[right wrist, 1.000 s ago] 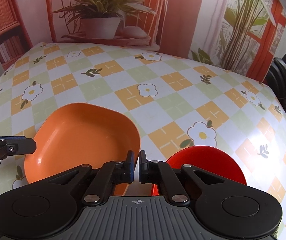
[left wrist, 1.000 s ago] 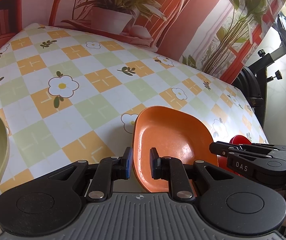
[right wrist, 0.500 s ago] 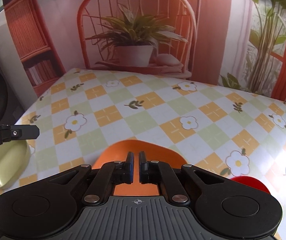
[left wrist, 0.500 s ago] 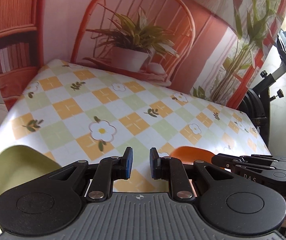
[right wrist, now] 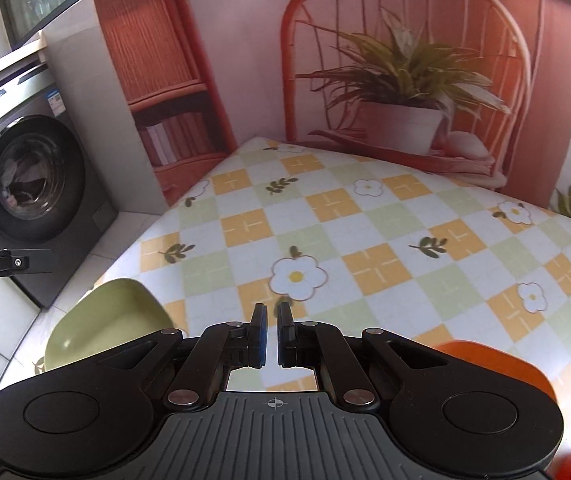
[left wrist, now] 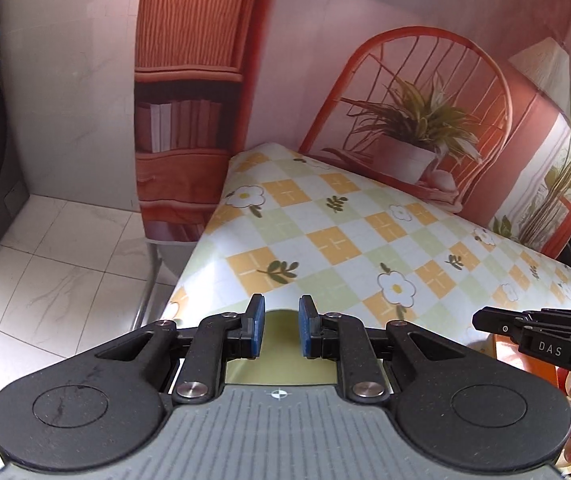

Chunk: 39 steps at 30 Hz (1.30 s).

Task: Organize plates and bowls

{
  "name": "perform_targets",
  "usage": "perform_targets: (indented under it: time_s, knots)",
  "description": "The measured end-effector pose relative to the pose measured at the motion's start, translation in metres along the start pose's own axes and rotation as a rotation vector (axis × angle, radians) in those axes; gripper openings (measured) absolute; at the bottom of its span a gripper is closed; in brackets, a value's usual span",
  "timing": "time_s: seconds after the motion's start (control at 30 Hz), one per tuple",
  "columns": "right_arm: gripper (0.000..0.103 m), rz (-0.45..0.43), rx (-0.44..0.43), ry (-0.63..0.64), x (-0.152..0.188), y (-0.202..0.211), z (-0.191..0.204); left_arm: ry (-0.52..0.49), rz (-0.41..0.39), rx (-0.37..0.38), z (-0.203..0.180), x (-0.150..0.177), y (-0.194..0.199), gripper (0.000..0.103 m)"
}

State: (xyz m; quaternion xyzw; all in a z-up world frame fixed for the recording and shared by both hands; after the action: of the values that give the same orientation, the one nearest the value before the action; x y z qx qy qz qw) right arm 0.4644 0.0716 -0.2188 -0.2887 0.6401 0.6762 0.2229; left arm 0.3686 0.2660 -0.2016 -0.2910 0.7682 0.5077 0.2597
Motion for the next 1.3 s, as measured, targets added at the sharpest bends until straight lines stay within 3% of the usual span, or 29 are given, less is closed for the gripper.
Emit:
perform_targets:
  time_s: [0.23,0.43,0.57,0.9,1.13,1.3]
  knots:
    - [0.009,0.023,-0.063,0.049,0.008,-0.018,0.052,0.035,0.046,-0.014,0.028,0.022,-0.007,0.019]
    - [0.011,0.079,-0.076,0.067,0.028,-0.031,0.072,0.064,0.062,-0.023,0.046,0.037,-0.013,0.019]
    - [0.016,0.106,-0.071,0.056,0.037,-0.036,0.074,0.075,0.077,-0.025,0.053,0.046,-0.017,0.02]
    - [0.013,0.138,-0.098,0.031,0.049,-0.04,0.079,0.147,0.109,0.0,0.064,0.071,-0.025,0.02]
    - [0.011,0.136,-0.108,0.025,0.05,-0.038,0.078,0.178,0.076,0.005,0.067,0.074,-0.02,0.018]
    - [0.009,0.119,-0.106,0.004,0.048,-0.033,0.073,0.116,0.088,-0.008,0.054,0.072,-0.017,0.017]
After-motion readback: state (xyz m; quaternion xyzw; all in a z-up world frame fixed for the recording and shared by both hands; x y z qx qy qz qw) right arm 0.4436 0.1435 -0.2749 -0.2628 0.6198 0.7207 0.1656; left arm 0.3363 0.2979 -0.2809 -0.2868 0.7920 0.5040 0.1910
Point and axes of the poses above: each gripper's, at about its wrist camera, not at the fingertips, and y roughly against the way its jaws point, z to its left, x to its underside, the point moved 6 cm from there along -y, roughly the way its jaws point, and after that the axes turned 14 degrees about x, right-handed, at the moved point
